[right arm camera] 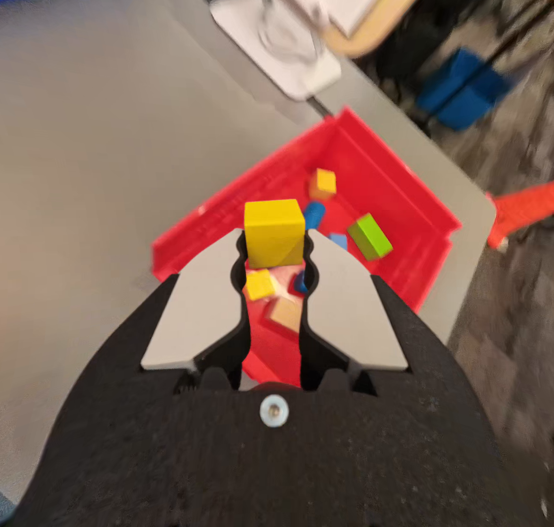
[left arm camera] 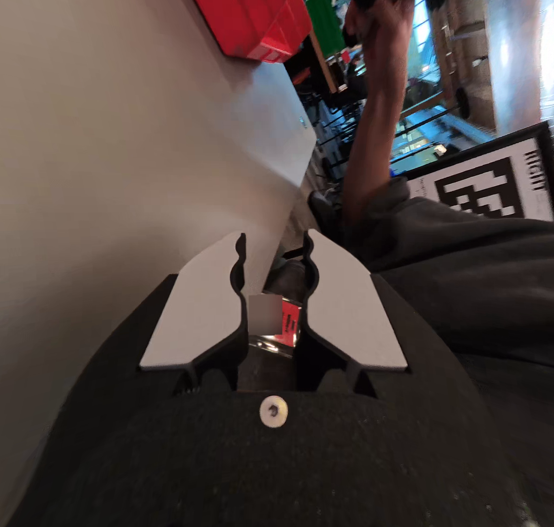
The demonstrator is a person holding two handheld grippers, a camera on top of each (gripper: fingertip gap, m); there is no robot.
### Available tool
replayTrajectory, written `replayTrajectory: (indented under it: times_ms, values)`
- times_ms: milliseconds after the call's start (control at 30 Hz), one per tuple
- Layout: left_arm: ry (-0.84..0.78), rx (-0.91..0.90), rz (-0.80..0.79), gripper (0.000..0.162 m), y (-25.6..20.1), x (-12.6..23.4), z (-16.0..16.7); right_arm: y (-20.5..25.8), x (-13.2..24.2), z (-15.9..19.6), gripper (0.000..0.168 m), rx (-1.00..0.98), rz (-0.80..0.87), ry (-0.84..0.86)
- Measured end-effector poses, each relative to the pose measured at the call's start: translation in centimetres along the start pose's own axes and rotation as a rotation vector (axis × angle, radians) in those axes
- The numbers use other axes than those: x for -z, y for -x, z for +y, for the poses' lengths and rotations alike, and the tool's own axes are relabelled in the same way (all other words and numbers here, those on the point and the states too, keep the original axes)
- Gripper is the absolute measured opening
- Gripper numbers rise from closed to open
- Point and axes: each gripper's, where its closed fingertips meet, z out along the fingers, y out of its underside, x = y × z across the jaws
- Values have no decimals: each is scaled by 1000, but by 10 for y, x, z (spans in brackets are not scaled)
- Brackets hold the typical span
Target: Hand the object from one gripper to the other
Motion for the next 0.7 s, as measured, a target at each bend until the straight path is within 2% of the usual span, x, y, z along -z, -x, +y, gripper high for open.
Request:
replayTrajectory:
  times_ms: [67,167,333,433,567,700]
  values:
    - [13,-21,-19,34,0,-2,3,-29,-16,20,35,-21,43,124]
    - [9,-10,36,34,-11,-4,1,-61,-52,54,35,-56,47,325]
    - [16,-31,-6,34,-6,-1,2,-84,-95,104,35,-90,-21,665]
    - [11,-45,-1,34,-10,1,0,-87,-106,123,35,-117,-53,835]
    - [28,-65,-49,34,-2,3,3,-92,-110,140,35,-52,-31,1008]
    - [17,-77,-78,35,2,6,1,-92,-114,150,37,25,2,1085]
